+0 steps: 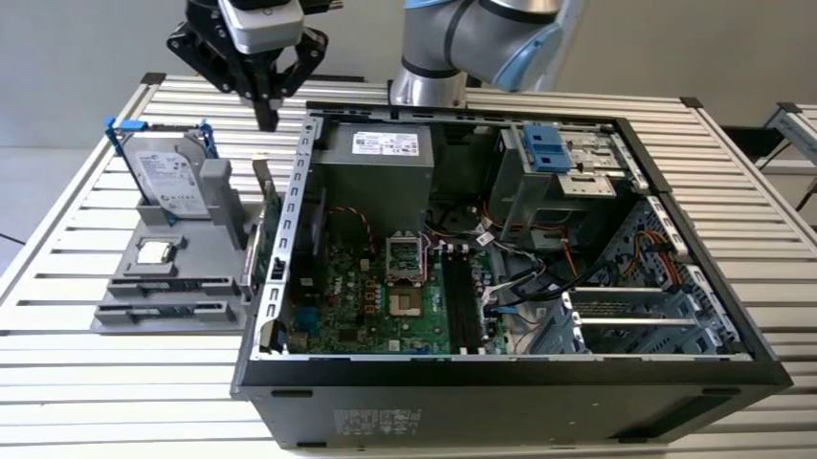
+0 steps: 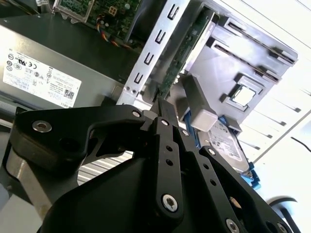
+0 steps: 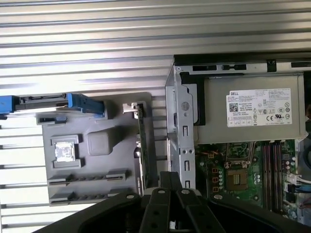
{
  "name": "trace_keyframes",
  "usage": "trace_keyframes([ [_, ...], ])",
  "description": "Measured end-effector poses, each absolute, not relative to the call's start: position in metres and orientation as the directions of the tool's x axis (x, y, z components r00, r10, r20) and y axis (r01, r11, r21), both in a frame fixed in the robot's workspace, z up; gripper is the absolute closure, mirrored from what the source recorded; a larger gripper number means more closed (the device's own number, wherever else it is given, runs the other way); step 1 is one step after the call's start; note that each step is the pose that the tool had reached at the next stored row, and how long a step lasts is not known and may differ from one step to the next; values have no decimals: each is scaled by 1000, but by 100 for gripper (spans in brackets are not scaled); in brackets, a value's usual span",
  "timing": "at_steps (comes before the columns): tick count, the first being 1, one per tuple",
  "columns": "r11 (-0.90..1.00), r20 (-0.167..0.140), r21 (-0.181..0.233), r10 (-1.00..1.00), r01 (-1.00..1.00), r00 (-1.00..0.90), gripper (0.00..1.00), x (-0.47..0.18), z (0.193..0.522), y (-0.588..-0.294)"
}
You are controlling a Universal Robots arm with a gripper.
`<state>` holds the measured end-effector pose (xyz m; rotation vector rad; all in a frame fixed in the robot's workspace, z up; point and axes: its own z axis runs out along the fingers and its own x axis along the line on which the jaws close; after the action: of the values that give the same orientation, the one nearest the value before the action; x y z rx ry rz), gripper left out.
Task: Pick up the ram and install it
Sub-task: 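Reach for the ram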
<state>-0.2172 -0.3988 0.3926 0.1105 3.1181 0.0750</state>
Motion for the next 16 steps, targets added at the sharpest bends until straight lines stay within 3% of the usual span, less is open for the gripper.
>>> trace_keyframes([
  [16, 996, -19, 49, 71, 70, -997, 100, -229, 393, -399],
])
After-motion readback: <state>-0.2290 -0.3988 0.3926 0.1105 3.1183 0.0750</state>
